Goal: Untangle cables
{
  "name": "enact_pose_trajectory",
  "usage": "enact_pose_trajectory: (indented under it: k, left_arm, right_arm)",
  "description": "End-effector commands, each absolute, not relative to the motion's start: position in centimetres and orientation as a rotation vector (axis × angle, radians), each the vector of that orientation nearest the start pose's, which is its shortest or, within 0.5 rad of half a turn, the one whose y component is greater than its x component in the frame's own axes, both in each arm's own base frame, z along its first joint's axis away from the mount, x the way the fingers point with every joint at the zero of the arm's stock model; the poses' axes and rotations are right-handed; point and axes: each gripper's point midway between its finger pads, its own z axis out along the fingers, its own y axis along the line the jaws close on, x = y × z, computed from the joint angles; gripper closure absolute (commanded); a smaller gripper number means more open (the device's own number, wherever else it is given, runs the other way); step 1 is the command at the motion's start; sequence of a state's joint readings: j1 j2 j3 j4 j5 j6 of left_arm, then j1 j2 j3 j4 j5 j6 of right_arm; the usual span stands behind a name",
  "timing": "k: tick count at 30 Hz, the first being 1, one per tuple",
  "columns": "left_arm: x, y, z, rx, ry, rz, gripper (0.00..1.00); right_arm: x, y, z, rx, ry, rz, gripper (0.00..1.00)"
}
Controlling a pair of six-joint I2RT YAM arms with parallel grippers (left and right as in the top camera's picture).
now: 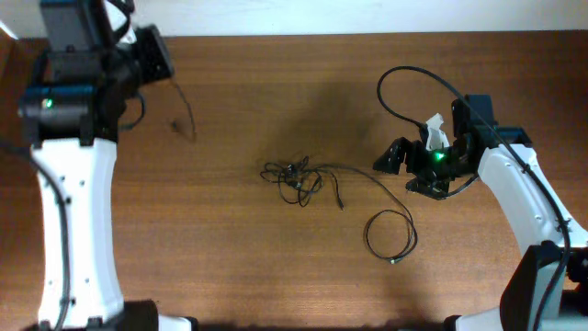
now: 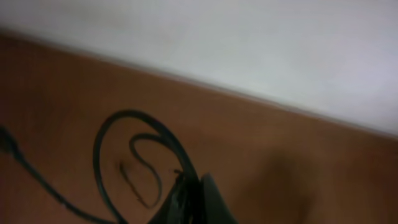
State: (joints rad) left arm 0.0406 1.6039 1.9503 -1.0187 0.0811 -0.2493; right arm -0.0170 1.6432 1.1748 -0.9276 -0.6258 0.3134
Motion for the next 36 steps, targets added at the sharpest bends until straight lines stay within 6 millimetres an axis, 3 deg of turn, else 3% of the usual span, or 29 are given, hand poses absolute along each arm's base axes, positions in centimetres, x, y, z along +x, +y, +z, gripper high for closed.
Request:
enact_pose_trajectory:
  k: [1,6,9,12,13,16,20,25,29,32,36]
  left_arm:
    - [42.9,0.6,32.7,-0.295,2.370,-0.174,0.96]
    - [42.7,0.6,28.0,-0.325,2.541,-0.163,0.92]
    - [42.5,0.6,25.2,-0.342,2.642,-0.155,0.72]
    - [43.1,1.2,23.1,-0.363,2.690,-0.106,0.64]
    - [43.3,1.6,22.4,-0.373,2.704,-0.087,0.57]
    - [43.5,1.7,20.8,-0.389,2.750,-0.102,0.57]
    - [43.5,2.0,20.3,-0.395,2.765,-0.080,0.49]
    - [43.3,5.5,20.5,-0.480,2.722,0.201,0.42]
    - [43.4,3.7,20.2,-0.433,2.750,0.065,0.40]
    - [43.5,2.1,20.1,-0.228,2.784,-0.040,0.39]
    - [44.1,2.0,19.3,-0.060,2.778,-0.017,0.36]
  right_arm:
    - [32.5,9.6,10.9,0.373,2.886,0.954,0.02]
    - [32.5,9.6,10.9,0.373,2.886,0.955,0.02]
    - [32.4,9.6,10.9,0.376,2.890,0.955,0.02]
    - [32.2,9.6,10.9,0.373,2.895,0.955,0.02]
    - [32.2,9.6,10.9,0.365,2.898,0.954,0.02]
    - [32.1,9.6,10.9,0.357,2.900,0.953,0.02]
    - [32.2,9.6,10.9,0.355,2.897,0.953,0.02]
    - [32.2,9.6,10.9,0.354,2.897,0.953,0.02]
    - [32.2,9.6,10.9,0.354,2.896,0.953,0.02]
    - [32.2,9.6,10.9,0.355,2.897,0.953,0.02]
    - [32.2,9.6,10.9,0.354,2.897,0.953,0.02]
